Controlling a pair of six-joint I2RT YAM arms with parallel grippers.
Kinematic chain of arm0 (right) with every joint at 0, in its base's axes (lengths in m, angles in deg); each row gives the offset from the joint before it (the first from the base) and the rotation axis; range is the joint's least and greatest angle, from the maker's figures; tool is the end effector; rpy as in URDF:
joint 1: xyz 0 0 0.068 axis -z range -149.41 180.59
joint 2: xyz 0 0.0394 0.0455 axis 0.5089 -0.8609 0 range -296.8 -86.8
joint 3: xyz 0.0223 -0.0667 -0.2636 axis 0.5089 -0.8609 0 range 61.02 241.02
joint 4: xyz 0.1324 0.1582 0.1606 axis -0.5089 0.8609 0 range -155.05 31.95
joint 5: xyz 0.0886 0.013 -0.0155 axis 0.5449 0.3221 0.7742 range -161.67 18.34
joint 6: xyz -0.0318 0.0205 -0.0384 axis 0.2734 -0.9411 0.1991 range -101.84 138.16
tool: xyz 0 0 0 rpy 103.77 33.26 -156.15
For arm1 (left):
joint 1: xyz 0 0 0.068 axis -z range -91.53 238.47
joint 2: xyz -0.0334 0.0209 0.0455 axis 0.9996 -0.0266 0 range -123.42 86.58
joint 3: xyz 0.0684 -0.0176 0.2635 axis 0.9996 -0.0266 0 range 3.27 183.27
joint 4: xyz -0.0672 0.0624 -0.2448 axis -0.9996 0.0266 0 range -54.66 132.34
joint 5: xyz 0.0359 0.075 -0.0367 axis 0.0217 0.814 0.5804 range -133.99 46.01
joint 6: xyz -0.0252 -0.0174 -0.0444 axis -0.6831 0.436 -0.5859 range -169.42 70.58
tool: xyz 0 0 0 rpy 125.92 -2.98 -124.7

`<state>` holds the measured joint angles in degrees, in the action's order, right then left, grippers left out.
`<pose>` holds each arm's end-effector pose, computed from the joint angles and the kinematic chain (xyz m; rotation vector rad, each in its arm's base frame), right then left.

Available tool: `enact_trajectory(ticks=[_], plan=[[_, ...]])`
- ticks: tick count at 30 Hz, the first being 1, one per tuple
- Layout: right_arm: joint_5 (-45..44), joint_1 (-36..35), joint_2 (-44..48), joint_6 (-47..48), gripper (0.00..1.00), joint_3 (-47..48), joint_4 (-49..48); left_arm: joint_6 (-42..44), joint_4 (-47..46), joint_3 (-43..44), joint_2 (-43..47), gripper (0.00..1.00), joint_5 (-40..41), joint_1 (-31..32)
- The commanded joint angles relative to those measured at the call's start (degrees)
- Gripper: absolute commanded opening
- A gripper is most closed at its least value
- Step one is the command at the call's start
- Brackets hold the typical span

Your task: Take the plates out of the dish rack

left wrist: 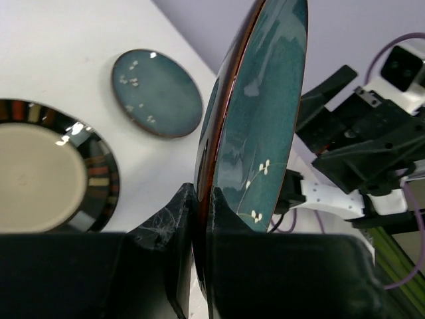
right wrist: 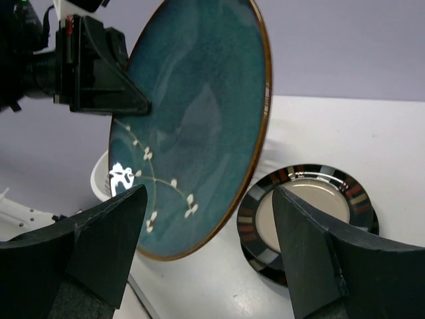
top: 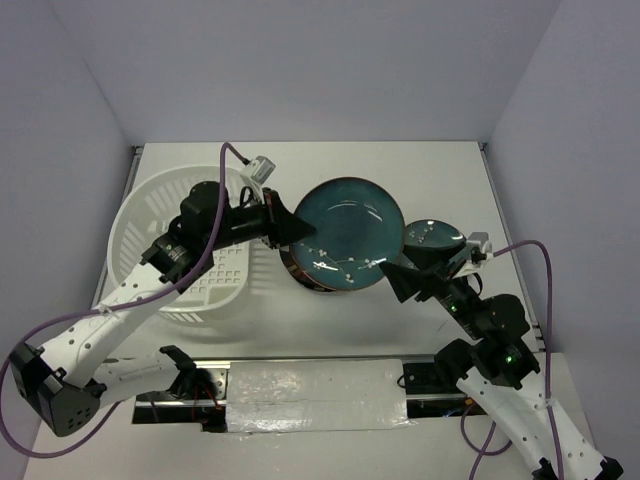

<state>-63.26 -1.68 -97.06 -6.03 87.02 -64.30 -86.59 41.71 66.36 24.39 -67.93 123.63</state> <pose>0.0693 0.0500 0.3130 -0.2266 1.3526 0.9298 0.1935 -0.1539 0.4006 0.3148 1.8037 -1.2717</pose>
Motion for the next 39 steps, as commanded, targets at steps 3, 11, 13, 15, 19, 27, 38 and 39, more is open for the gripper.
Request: enact_trajectory(ticks=[3, 11, 13, 15, 19, 27, 38, 39], plan=[[-2.3, -0.2, 1.8, -0.1, 0.82, -0.6, -3.3, -8.7, -28.2, -2.3, 4.8, 0.00, -2.0, 2.6], [0.5, -0.2, -0.4, -0.9, 0.58, -1.6, -6.3, -11.6, -40.2, -10.2, 3.0, 0.00, -2.4, 8.6], [0.8, -0.2, -0.8, -1.5, 0.30, -1.7, -7.1, -10.5, -39.9, -11.4, 2.4, 0.00, -1.3, 9.8], [-0.4, -0.2, -1.3, -3.1, 0.00, -1.7, -6.7, -9.8, -39.3, -11.8, 1.8, 0.00, -0.8, 9.9], [-0.7, -0.2, -3.6, -4.9, 0.00, -1.2, -7.3, -9.2, -39.3, -11.8, -0.6, 0.08, -0.4, 10.0], [-16.8, 0.1, -12.9, -8.5, 0.00, 8.6, 1.9, 2.2, -23.7, -6.6, -2.9, 0.99, 14.2, 9.9], [2.6, 28.5, -31.9, -10.8, 0.00, 19.9, 6.4, 12.1, -16.0, -16.0, 1.1, 0.99, 34.3, 11.8], [4.0, 33.7, -32.3, -11.5, 0.00, 19.4, 5.7, 12.9, -16.7, -17.6, 2.0, 0.99, 35.1, 12.2]])
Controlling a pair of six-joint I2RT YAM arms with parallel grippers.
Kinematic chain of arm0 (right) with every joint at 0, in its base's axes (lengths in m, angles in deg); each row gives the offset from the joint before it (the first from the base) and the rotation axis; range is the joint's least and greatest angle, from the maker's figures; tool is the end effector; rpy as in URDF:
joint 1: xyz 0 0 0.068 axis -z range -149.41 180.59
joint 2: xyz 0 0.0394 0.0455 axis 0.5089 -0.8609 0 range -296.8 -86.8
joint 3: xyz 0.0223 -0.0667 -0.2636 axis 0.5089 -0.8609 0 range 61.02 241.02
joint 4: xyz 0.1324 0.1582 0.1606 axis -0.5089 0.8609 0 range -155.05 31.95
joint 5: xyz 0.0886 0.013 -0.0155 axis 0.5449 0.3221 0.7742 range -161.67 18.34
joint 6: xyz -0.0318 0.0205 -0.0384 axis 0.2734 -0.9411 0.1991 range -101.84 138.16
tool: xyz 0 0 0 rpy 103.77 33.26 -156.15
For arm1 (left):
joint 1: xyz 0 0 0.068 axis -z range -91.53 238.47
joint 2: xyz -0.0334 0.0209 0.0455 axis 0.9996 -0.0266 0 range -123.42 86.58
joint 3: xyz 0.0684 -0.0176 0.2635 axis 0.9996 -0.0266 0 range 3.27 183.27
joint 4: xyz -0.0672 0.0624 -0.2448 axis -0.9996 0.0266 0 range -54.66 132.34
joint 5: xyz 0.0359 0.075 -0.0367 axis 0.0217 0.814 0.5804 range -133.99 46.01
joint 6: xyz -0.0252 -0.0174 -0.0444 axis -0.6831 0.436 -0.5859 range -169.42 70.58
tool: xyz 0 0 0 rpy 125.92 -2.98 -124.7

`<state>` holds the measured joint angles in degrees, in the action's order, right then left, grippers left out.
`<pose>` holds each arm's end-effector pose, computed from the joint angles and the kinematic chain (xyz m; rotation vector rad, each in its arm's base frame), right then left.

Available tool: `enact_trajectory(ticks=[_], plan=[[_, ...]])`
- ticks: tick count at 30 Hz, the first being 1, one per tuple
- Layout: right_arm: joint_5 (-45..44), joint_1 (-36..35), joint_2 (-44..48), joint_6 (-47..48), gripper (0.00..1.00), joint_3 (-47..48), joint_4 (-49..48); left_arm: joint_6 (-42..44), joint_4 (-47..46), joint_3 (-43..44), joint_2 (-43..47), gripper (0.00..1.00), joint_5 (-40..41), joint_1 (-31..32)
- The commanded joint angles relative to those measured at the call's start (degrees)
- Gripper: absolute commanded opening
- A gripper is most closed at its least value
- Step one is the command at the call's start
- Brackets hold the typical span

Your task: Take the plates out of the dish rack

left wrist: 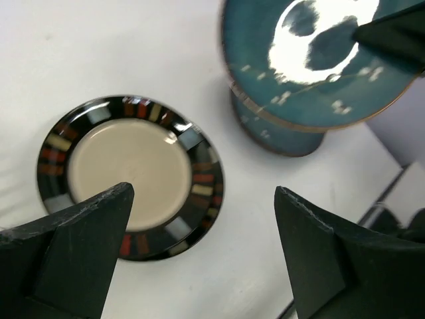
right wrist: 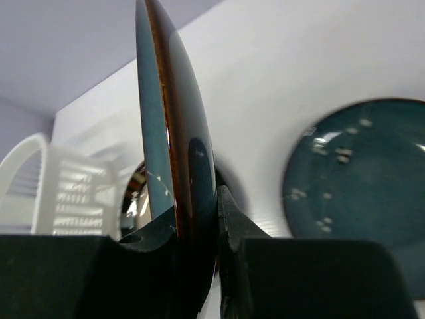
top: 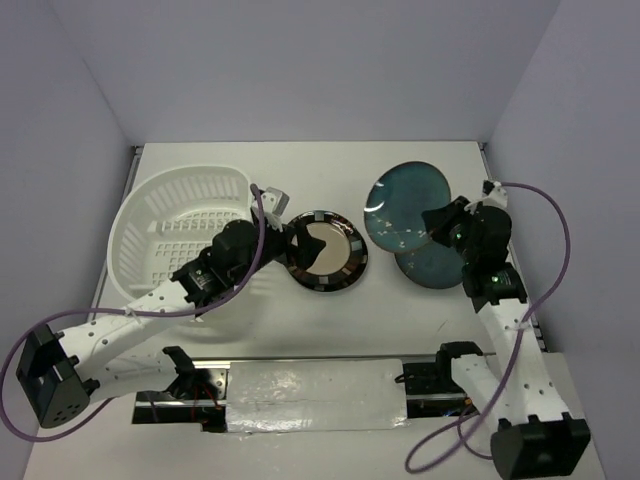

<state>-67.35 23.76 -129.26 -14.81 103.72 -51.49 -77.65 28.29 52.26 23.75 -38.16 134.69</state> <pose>0.1750 0.0237 0.3276 0.3622 1.8022 0.5597 0.1827 -0.1854 0.3350 0.1974 1.7579 -0.8774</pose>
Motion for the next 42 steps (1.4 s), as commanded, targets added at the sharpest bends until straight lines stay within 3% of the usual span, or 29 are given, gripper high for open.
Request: enact_trajectory(ticks=[1, 7, 13, 19, 30, 42], plan=[[9.5, 10.2, -0.3, -3.1, 0.00, 2.0, -7.8, 4.8, -3.5, -3.8, 2.8, 0.99, 7.3, 1.6], [24.6, 26.8, -2.5, -8.7, 0.00, -5.6, -13.4, 10.8, -2.9, -3.7, 1.7, 0.99, 17.4, 8.2], [30.1, 34.2, -5.3, -11.8, 0.00, -12.3, -21.6, 18.5, -3.7, -5.4, 1.9, 0.99, 28.6, 20.0], [27.3, 35.4, -5.5, -9.1, 0.00, -15.2, -21.5, 23.0, -11.9, -12.8, 5.5, 0.99, 30.5, 23.0], [26.2, 37.1, -8.2, -7.5, 0.00, -19.0, -24.5, 21.4, -12.8, -14.3, 7.5, 0.99, 26.3, 23.2], [27.2, 37.1, -14.8, -8.4, 0.00, -21.1, -28.2, 20.8, -12.4, -14.5, 7.8, 0.99, 28.4, 23.4]])
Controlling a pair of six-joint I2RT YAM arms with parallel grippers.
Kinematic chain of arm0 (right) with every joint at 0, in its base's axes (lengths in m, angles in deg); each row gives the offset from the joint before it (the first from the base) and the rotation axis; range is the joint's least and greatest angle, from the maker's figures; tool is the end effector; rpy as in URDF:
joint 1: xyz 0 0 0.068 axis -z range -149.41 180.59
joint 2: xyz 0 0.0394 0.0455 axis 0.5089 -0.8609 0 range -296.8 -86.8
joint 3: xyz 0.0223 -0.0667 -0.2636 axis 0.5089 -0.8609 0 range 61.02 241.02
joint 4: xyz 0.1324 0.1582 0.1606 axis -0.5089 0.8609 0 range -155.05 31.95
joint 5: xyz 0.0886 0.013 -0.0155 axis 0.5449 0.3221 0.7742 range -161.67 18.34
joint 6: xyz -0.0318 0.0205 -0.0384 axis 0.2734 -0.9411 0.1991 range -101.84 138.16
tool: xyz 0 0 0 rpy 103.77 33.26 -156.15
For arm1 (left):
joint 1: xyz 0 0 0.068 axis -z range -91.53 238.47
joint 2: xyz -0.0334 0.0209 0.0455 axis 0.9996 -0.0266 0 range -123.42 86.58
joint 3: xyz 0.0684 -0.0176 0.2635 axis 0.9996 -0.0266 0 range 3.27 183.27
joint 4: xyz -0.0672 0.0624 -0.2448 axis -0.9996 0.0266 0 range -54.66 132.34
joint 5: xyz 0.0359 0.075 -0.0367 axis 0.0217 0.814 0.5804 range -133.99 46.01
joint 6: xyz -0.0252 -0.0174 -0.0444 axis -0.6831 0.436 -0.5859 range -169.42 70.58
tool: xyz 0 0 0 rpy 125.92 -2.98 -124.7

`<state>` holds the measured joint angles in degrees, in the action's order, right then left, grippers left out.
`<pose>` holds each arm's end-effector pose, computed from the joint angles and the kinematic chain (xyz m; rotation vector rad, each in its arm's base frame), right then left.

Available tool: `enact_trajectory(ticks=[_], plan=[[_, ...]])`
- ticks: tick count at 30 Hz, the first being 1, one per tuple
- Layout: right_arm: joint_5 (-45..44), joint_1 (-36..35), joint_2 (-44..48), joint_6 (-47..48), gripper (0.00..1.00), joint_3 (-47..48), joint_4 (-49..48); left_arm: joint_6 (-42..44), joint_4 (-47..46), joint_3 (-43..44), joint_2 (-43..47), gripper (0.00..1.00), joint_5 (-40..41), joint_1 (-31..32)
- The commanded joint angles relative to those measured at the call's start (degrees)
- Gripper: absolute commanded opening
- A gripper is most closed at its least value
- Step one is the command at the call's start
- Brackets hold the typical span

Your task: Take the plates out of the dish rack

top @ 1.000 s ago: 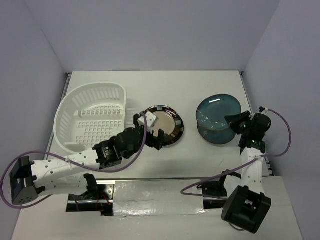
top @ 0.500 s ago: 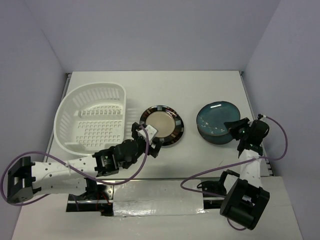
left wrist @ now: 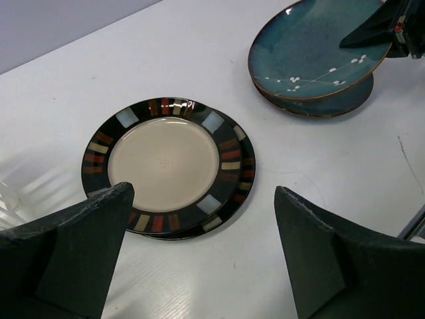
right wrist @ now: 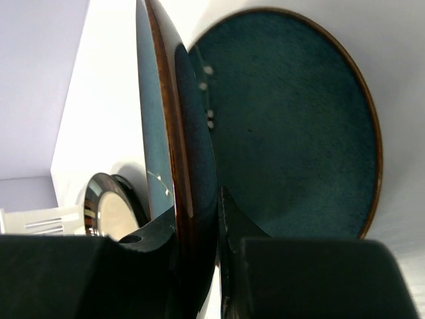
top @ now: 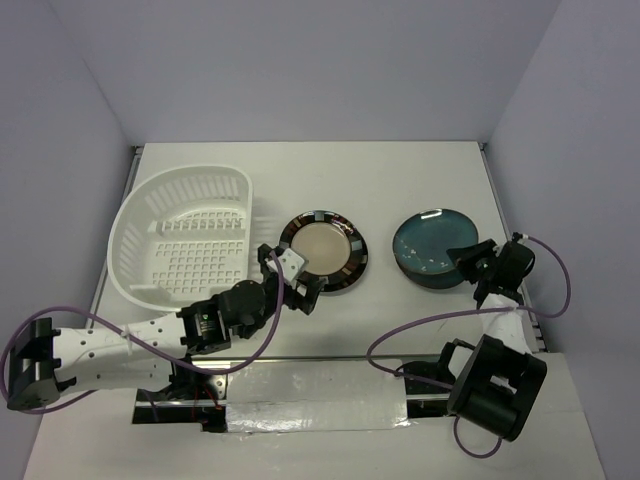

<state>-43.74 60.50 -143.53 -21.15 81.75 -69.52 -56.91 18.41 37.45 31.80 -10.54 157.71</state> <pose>0.1805 -0.0845 0.1837 0.9472 1.8844 0.6134 0.0970 -0.2003 0.2925 0.4317 1.5955 -0.5511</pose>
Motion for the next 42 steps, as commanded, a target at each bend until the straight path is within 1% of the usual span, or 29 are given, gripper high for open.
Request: enact_trajectory(ticks=[1, 6, 7, 9, 10, 13, 14, 16, 17, 18, 21, 25, 26, 27, 33, 35, 36, 38, 40, 42], plan=[[3.6, 0.3, -1.2, -2.1, 0.00, 0.7, -10.6, 0.0, -2.5, 0.4, -0.4, 0.99, 0.6, 0.4], [2.1, 0.4, -1.8, -1.4, 0.09, 1.0, -9.2, 0.0, -2.6, 0.5, -0.9, 0.99, 1.8, 0.3], [1.7, 0.3, -1.9, -1.4, 0.16, 0.9, -9.0, 0.0, -2.2, 0.8, -1.4, 0.99, 1.9, 0.4], [1.6, 0.3, -2.2, -1.1, 0.21, 1.0, -8.7, -0.1, -2.0, 1.0, -1.6, 0.99, 1.7, 0.4], [1.4, 0.4, -2.6, -0.8, 0.26, 1.3, -7.6, -0.2, -2.1, 1.0, -1.6, 0.99, 1.4, 0.4], [0.0, 0.4, -4.3, 0.8, 0.34, 3.3, -3.6, -0.5, -1.1, 1.4, -1.9, 0.99, 1.0, 0.4], [-0.1, 0.3, -4.7, 1.1, 0.35, 3.7, -3.2, -0.6, -0.7, 1.8, -2.1, 0.99, 1.1, 0.4], [-0.5, 0.4, -5.2, 1.3, 0.39, 4.1, -2.5, -0.6, -0.5, 2.0, -2.2, 0.99, 0.9, 0.4], [-0.8, 0.3, -5.5, 1.3, 0.42, 4.2, -2.2, -0.7, -0.6, 1.9, -2.2, 0.99, 0.7, 0.4], [-1.1, 0.3, -5.6, 1.4, 0.47, 4.3, -1.5, -0.6, -0.8, 1.9, -2.1, 0.99, 0.6, 0.4], [-2.1, 0.4, -6.0, 1.6, 0.53, 4.9, 0.1, -0.6, -0.7, 1.9, -2.1, 0.99, 0.5, 0.4], [-5.4, 0.4, -6.0, 2.0, 0.57, 7.0, 3.8, -0.3, -0.9, 1.9, -2.3, 0.99, 0.3, 0.4], [-7.5, 0.4, -6.1, 1.9, 0.57, 7.6, 4.6, -0.2, -1.0, 1.8, -2.3, 0.99, -0.1, 0.4], [-8.3, 0.2, -6.2, 2.0, 0.67, 8.0, 7.2, -0.2, -1.1, 1.8, -2.3, 0.99, -0.1, 0.3], [-12.7, -1.1, -7.7, 2.5, 0.69, 10.4, 11.1, -0.1, -0.8, 1.8, -2.1, 0.99, -0.1, 0.4], [-14.5, -2.7, -8.9, 3.5, 0.70, 11.8, 13.2, -0.1, -0.8, 1.7, -1.9, 0.99, -0.2, 0.4], [-16.2, -3.2, -9.4, 4.1, 0.72, 12.5, 14.1, -0.1, -0.9, 1.7, -1.9, 0.99, -0.2, 0.4], [-19.2, -6.3, -11.2, 5.3, 0.74, 14.9, 17.1, -0.1, -0.9, 1.7, -1.9, 0.99, -0.2, 0.4], [-24.3, -9.6, -13.0, 5.6, 0.75, 17.6, 20.0, -0.1, -0.9, 1.8, -1.9, 0.99, -0.3, 0.4], [-27.1, -11.3, -14.1, 5.6, 0.75, 18.7, 21.4, -0.1, -0.8, 1.8, -1.9, 0.99, -0.4, 0.4]])
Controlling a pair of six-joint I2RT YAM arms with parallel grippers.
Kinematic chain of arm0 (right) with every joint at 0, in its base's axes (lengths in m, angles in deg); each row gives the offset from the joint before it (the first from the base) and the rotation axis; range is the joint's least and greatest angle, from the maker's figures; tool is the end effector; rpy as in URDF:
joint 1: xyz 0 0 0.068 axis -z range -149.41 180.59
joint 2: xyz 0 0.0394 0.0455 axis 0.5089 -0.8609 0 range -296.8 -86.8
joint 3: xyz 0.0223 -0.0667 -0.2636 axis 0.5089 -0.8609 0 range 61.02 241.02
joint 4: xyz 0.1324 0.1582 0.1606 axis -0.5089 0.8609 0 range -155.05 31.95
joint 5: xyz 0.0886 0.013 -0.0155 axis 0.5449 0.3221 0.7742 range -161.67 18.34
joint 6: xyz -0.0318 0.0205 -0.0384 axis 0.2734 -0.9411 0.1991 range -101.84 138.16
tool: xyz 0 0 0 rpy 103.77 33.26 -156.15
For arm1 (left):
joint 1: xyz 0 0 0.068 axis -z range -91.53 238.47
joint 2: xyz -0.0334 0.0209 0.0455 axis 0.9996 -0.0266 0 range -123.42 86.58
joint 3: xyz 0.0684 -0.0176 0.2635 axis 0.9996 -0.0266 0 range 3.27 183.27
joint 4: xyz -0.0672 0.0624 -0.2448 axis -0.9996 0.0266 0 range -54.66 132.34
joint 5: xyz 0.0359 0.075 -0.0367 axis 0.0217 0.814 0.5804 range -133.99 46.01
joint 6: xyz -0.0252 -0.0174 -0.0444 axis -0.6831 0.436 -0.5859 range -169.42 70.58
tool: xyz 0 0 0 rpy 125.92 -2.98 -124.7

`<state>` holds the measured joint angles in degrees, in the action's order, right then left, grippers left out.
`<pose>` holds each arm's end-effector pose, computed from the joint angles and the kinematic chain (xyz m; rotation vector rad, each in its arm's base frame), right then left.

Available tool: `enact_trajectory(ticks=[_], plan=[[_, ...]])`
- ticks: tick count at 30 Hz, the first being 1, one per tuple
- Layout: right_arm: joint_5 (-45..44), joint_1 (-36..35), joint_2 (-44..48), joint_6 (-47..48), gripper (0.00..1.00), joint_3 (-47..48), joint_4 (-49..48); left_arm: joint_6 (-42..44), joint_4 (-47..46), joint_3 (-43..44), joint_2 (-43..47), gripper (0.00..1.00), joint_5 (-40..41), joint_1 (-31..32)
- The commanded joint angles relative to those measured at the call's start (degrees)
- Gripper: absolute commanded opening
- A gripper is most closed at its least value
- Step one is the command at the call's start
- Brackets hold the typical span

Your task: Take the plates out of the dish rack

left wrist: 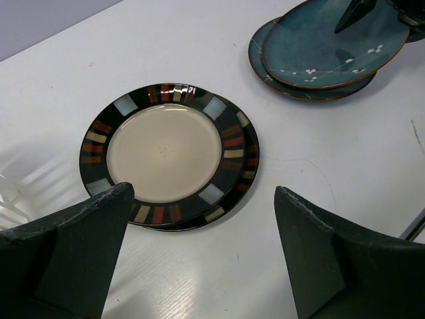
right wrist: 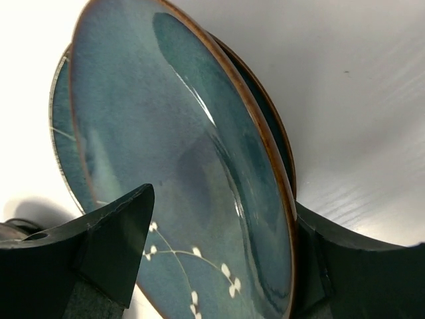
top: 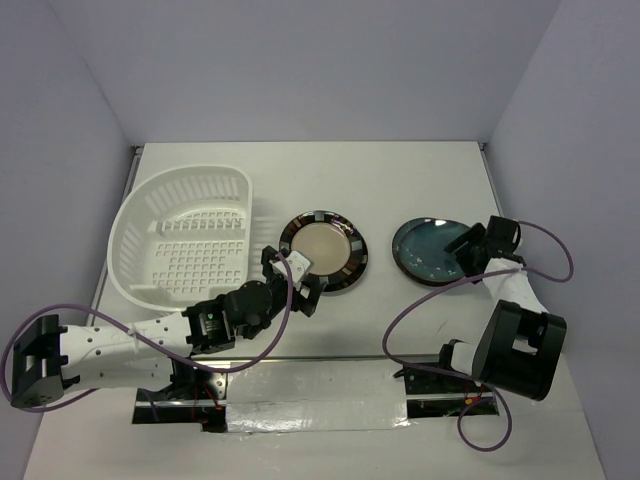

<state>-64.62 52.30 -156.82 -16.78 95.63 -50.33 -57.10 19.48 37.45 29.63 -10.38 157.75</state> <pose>0.2194 -0.0826 0.1847 1.1153 2.1847 0.2524 0.0992 -0.2063 0.2828 0.4628 1.6333 -0.5163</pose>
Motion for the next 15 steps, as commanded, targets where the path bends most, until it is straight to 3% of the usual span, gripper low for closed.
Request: enact_trajectory(ticks=[1, 8, 10, 15], plan=[[-6.9, -3.6, -1.4, 1.3, 0.75, 5.4, 2.5, 0.1, -1.9, 1.8, 0.3, 0.99, -0.5, 0.3], [-11.1, -5.0, -2.3, 0.6, 0.76, 6.3, 4.3, 0.2, -1.8, 1.9, 0.1, 0.99, -0.5, 0.3], [-11.4, -5.1, -1.9, 0.0, 0.84, 6.4, 4.9, 0.2, -1.8, 1.9, 0.1, 0.99, -0.5, 0.3], [-12.9, -5.1, -1.9, -0.3, 0.86, 6.7, 5.6, 0.2, -1.7, 1.9, 0.2, 0.99, -0.6, 0.2]])
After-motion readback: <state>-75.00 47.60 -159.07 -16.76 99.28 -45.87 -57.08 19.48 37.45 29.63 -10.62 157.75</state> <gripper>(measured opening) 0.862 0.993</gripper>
